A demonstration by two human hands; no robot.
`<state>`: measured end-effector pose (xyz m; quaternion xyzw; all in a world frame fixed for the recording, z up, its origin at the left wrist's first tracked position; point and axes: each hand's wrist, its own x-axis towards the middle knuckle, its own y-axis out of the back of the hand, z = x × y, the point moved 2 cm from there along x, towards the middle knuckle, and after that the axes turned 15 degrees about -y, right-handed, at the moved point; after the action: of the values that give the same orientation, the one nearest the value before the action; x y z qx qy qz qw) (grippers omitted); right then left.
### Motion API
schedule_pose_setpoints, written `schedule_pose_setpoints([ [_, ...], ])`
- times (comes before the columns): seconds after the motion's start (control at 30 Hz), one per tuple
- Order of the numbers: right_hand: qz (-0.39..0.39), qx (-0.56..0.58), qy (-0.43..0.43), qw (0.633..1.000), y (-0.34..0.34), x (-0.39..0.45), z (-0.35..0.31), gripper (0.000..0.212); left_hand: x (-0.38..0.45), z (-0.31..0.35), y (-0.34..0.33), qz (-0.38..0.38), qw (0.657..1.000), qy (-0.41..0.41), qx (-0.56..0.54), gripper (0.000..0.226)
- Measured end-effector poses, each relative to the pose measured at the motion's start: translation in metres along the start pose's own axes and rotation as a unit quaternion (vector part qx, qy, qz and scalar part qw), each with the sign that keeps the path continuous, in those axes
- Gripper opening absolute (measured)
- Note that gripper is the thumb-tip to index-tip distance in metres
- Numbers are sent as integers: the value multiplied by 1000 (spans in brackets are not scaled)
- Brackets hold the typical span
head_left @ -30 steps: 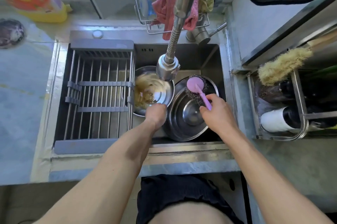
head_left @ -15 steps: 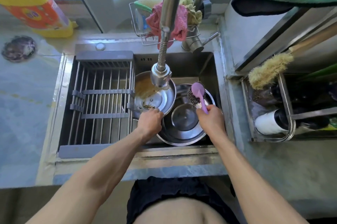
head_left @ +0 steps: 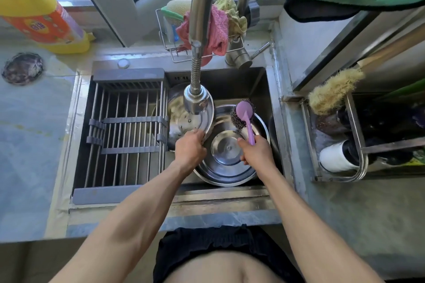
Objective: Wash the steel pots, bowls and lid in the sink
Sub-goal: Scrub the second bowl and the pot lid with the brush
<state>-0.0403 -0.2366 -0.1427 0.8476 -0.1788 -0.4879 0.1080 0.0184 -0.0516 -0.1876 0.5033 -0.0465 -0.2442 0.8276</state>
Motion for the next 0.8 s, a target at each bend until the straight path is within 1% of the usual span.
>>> schedule_pose_setpoints([
  [0.07, -25, 17, -7, 1000, -7, 4, -6, 29, -3, 1, -1, -27, 999, -12, 17, 12],
  [0.17, -46, 13, -14, 999, -24, 14, -18, 43, -9, -4, 1, -33, 999, -18, 28, 12],
  [0.23, -49, 16, -8, 999, -33, 19, -27, 54, -16, -8, -1, -49, 997, -38, 36, 19],
  [0.33, -60, -2, -3, 998, -51, 23, -44, 52, -31, -19, 1, -76, 993, -68, 53, 29],
  [0.37, -62, -15, -4, 998, -58, 25, -49, 56, -36, -21, 2, -79, 993, -77, 52, 31],
  [0.43, -49, -48, -9, 998, -74, 32, -53, 56, -44, -23, 4, -88, 992, -83, 38, 40],
  [0.53, -27, -94, -33, 995, -92, 39, -49, 35, -50, -20, 6, -126, 989, -64, 48, 52],
  [0.57, -26, -92, -43, 995, -96, 42, -46, 35, -51, -20, 6, -139, 987, -54, 59, 52],
  [0.63, -14, -87, -48, 995, -101, 46, -40, 39, -52, -23, 8, -150, 987, -19, 58, 43],
  [0.7, 2, -106, -39, 994, -103, 47, -35, 38, -52, -24, 14, -125, 992, 33, 16, 36],
  [0.8, 28, -108, -37, 993, -99, 41, -26, 34, -50, -23, 25, -43, 994, 83, -64, 53],
])
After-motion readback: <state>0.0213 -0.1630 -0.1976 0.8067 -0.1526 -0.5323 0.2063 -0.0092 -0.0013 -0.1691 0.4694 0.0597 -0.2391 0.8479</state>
